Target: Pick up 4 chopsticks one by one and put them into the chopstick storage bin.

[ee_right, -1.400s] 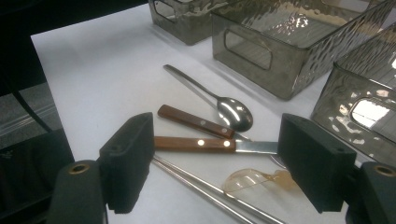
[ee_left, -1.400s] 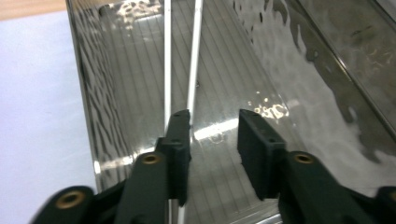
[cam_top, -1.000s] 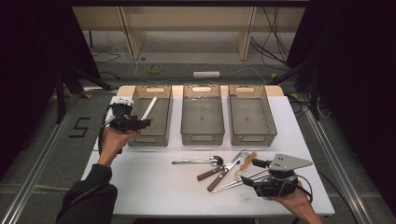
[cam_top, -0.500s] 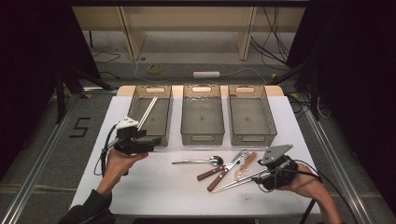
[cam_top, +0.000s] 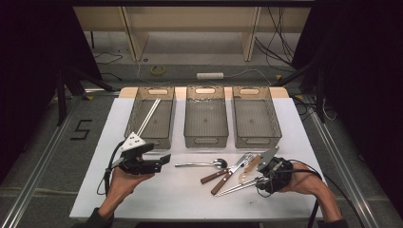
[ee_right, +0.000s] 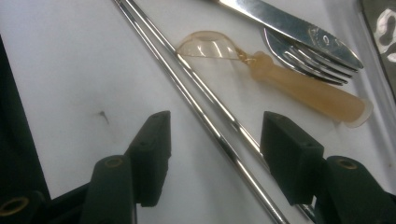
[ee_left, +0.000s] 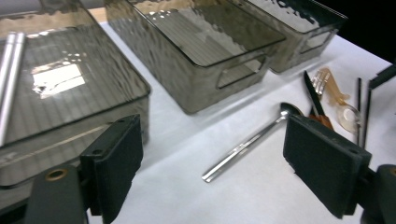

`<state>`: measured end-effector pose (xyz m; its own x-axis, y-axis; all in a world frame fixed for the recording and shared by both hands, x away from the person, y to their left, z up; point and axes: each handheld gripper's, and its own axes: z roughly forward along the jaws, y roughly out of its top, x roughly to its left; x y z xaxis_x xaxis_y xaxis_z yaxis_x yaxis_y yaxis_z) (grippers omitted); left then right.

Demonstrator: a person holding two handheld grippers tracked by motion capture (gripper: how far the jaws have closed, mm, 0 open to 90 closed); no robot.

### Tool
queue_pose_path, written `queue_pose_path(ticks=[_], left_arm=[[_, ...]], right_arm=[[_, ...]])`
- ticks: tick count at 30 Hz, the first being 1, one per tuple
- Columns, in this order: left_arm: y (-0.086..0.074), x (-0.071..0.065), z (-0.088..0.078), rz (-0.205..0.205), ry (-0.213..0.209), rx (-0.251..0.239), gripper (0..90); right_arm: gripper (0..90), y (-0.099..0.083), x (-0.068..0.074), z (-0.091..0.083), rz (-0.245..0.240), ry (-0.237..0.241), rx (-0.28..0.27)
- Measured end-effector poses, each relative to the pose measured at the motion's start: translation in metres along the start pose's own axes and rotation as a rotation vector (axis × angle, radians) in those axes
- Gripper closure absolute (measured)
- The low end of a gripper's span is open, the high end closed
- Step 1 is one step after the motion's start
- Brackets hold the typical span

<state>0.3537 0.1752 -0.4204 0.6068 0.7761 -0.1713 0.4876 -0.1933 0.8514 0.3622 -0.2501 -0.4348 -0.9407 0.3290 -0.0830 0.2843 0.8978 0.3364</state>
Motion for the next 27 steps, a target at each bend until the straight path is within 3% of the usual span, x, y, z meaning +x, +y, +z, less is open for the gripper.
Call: queue_pose_path(ticks=[8, 10, 14, 18, 19, 27], left_arm=[[-0.007, -0.006, -0.004, 0.003, -0.016, -0.013, 18.3], [-0.008, -0.007, -0.006, 0.000, -0.017, -0.019, 18.2], [-0.010, -0.010, -0.008, 0.015, -0.013, -0.029, 17.9], [-0.011, -0.013, -0.007, 0.017, -0.018, -0.028, 17.5], [-0.011, -0.013, -0.008, 0.018, -0.017, -0.032, 17.5], [-0.013, -0.016, -0.010, 0.035, -0.015, -0.034, 17.5]], right_arm=[[48.0, -0.001, -0.003, 0.005, -0.007, 0.014, 0.039], [48.5, -0.002, -0.005, 0.008, -0.042, 0.011, 0.035], [49.8, -0.001, -0.004, 0.008, -0.011, 0.017, 0.066], [50.6, -0.001, -0.004, 0.008, -0.016, 0.017, 0.073], [50.6, -0.002, -0.006, 0.009, -0.042, 0.004, 0.062], [50.7, -0.002, -0.007, 0.005, -0.040, 0.000, 0.079]])
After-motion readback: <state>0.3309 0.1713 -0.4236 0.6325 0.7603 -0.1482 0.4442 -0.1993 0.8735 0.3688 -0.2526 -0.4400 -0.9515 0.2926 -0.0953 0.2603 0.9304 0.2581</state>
